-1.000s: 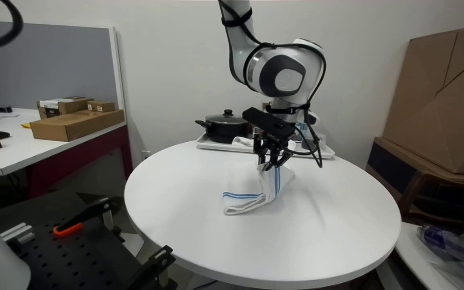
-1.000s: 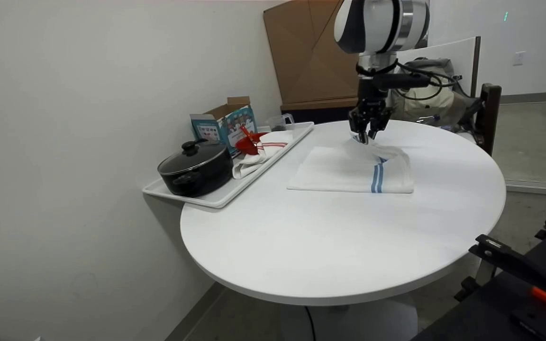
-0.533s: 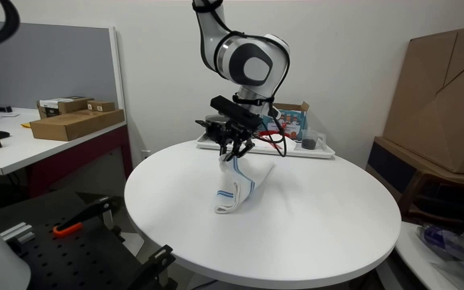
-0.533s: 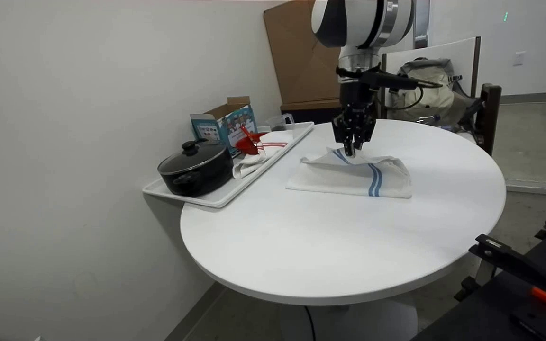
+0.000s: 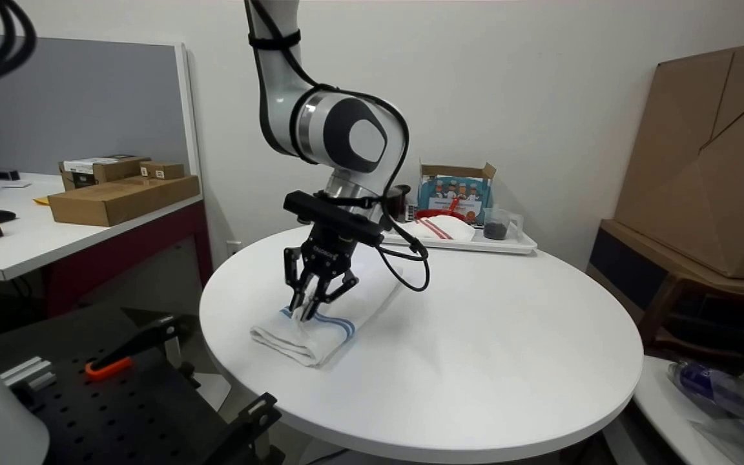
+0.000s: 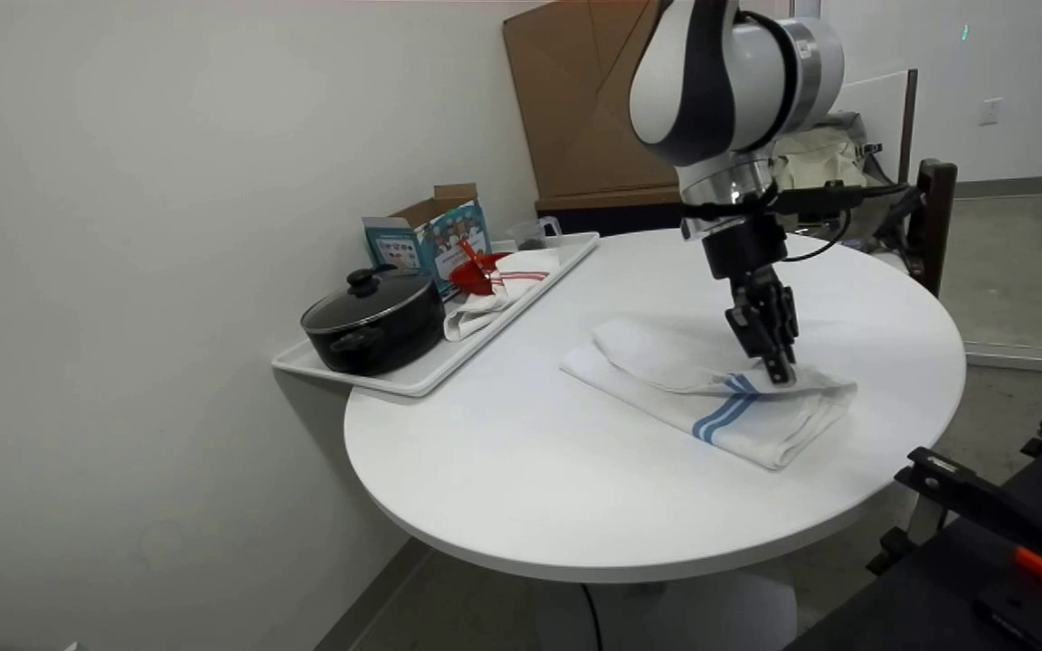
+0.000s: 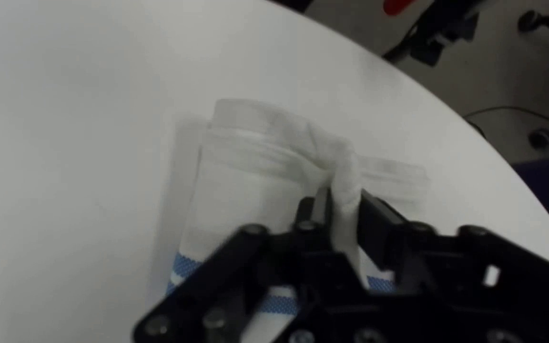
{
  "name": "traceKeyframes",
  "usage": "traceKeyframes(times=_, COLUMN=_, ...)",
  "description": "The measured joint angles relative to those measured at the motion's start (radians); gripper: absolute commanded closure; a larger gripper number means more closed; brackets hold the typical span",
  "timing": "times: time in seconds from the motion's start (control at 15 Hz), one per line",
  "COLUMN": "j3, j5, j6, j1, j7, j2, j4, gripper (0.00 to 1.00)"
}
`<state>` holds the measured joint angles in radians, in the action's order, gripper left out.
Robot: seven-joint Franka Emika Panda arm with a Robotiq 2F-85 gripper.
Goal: Fold the white towel
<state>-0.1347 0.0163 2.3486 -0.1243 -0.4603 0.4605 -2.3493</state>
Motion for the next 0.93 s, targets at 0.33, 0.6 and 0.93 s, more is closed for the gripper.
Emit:
traceKeyframes(times=0.33, j3=0.046, j5=-0.146, j6=0.001, j1=0.053, j7=0.01, j2=0.001, j4=-0.043, gripper=0.16)
traceKeyframes(times=0.6, j3=0.049, j5=-0.194, j6=0.003, j1=0.07, j7=0.01, j2=-0.004, j4=-0.043, gripper=0.0)
traceKeyframes(times=0.93, j3=0.075, j5=-0.421, j6=-0.011, j1=0.108, j7=0.004, j2=-0.023, j4=-0.058, gripper=0.0)
